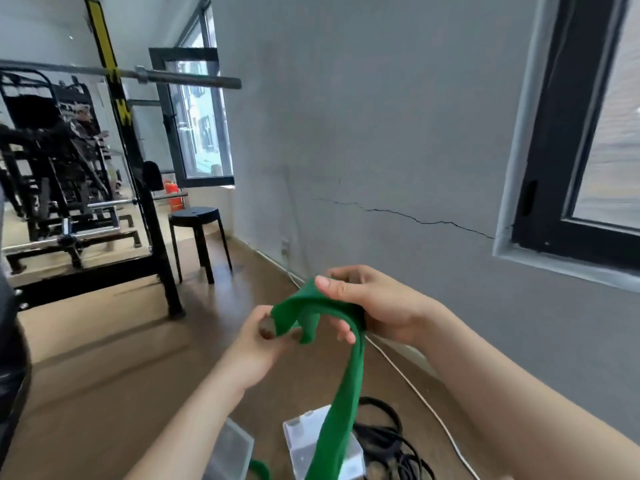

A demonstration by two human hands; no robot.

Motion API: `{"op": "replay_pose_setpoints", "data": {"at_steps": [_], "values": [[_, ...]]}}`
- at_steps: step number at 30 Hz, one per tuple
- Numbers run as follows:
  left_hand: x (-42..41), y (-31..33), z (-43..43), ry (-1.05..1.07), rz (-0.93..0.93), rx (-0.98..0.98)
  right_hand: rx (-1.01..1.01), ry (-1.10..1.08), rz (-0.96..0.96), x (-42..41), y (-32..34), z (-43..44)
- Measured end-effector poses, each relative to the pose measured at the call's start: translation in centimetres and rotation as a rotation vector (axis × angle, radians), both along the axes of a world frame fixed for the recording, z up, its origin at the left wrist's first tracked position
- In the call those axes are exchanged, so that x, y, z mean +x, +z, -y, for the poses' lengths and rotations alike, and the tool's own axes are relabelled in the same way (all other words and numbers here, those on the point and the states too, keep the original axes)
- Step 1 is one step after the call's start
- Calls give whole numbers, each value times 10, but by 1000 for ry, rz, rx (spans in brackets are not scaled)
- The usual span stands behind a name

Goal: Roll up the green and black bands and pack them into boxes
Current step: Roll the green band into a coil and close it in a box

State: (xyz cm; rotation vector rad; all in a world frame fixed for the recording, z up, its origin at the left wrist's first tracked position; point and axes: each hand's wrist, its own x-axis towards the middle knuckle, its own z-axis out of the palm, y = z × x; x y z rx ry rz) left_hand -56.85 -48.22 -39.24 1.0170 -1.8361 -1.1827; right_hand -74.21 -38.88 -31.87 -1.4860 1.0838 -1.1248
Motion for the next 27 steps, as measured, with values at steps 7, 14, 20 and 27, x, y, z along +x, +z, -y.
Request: {"op": "replay_pose_setpoints", "data": {"at_steps": [7,14,20,27], "values": [[4,50,25,-604,-467,270,77,-6,536,-65,14,10],[0,45,30,-579,-334,129,450,-251,3,-107,-47,38],[-29,36,9,-448,243,-135,314,360,14,-72,-89,53],[-12,32,26,-87,488,-368,90,170,-48,-47,-93,75]]}}
